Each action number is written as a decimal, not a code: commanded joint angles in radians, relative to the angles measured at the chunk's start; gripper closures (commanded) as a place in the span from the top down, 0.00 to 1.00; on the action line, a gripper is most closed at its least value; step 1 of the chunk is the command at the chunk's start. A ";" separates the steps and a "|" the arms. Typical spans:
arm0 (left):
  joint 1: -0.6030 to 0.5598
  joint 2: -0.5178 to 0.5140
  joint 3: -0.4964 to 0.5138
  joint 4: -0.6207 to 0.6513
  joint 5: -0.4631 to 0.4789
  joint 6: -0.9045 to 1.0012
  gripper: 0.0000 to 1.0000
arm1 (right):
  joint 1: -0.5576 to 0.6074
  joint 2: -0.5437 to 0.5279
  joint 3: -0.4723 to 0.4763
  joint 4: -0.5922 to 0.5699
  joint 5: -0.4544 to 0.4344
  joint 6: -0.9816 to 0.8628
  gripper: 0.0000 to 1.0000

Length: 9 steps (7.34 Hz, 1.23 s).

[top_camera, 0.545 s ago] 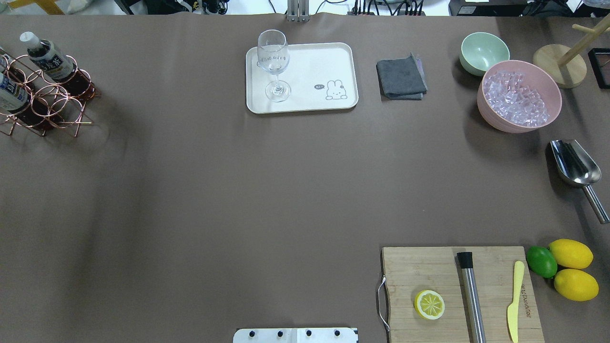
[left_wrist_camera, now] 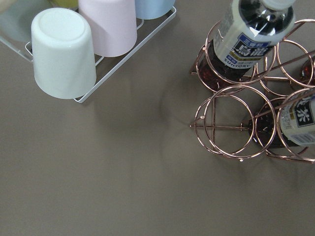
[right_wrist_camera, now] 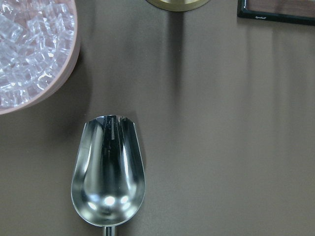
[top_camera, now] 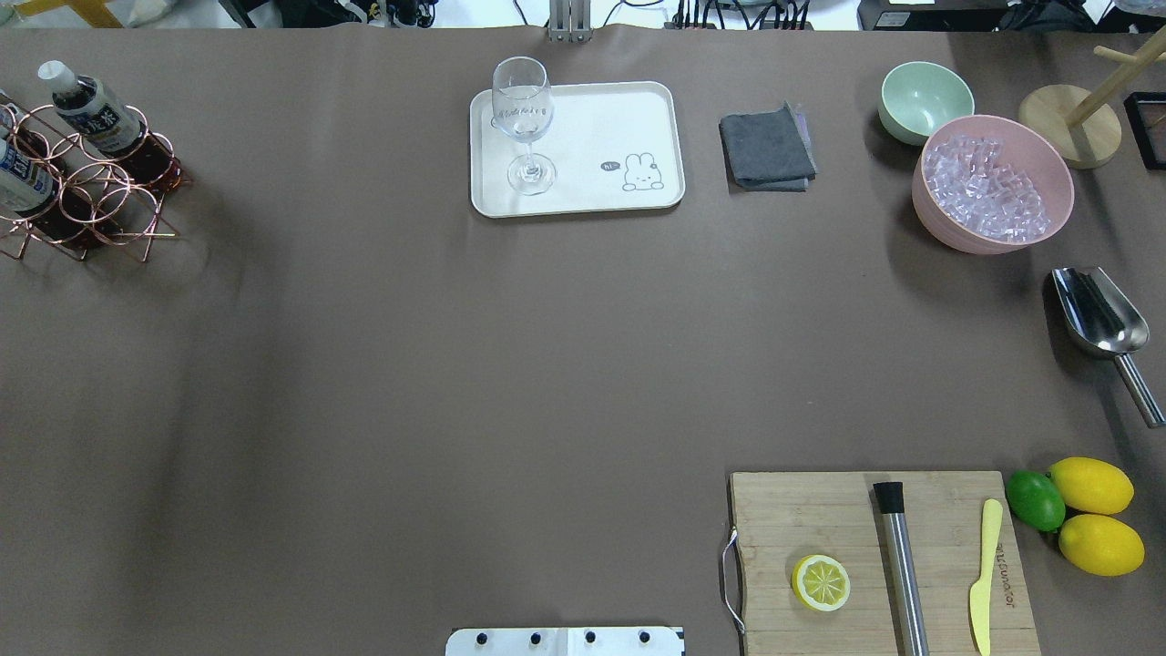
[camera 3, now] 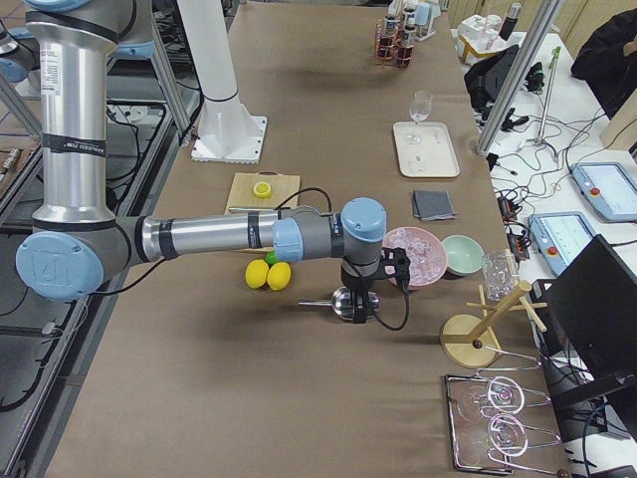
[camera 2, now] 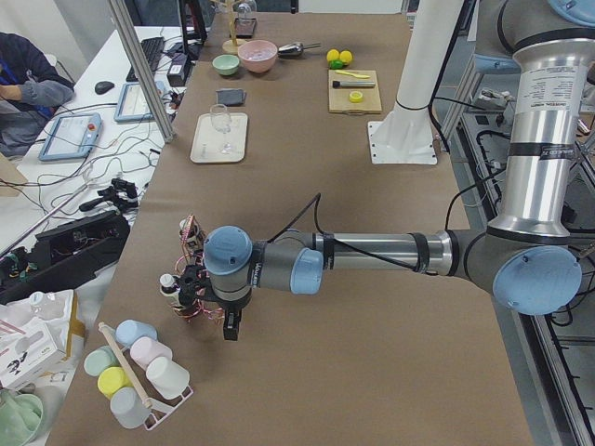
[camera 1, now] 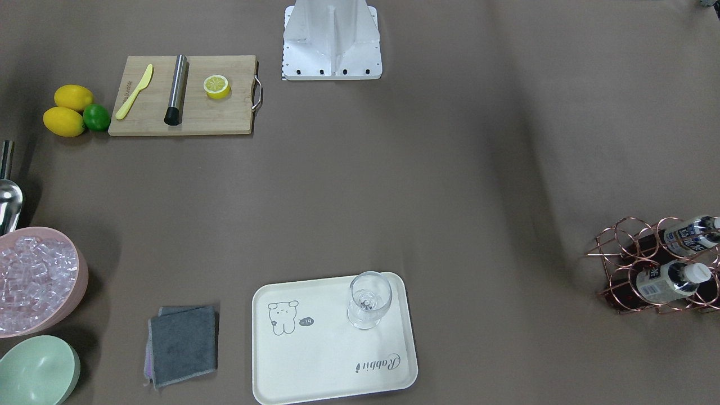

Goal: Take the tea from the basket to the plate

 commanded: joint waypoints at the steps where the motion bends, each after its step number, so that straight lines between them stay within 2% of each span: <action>1: -0.001 0.000 -0.004 0.001 0.002 0.001 0.98 | 0.000 -0.001 -0.001 -0.001 0.002 -0.001 1.00; 3: -0.007 0.000 -0.001 0.000 0.007 0.013 0.98 | 0.000 -0.002 -0.001 -0.002 0.003 -0.001 1.00; 4: -0.022 0.000 -0.010 0.000 0.001 0.013 0.98 | 0.000 -0.002 -0.006 -0.011 0.032 0.001 1.00; 6: -0.022 0.027 -0.067 0.001 0.007 0.039 0.98 | 0.000 -0.005 0.008 -0.034 0.057 0.001 1.00; 7: -0.025 0.026 -0.084 0.004 0.007 0.092 0.98 | 0.003 -0.010 0.002 -0.036 0.060 -0.001 1.00; 9: -0.024 0.015 -0.143 0.104 0.031 0.270 0.98 | 0.005 -0.012 0.005 -0.033 0.079 -0.001 1.00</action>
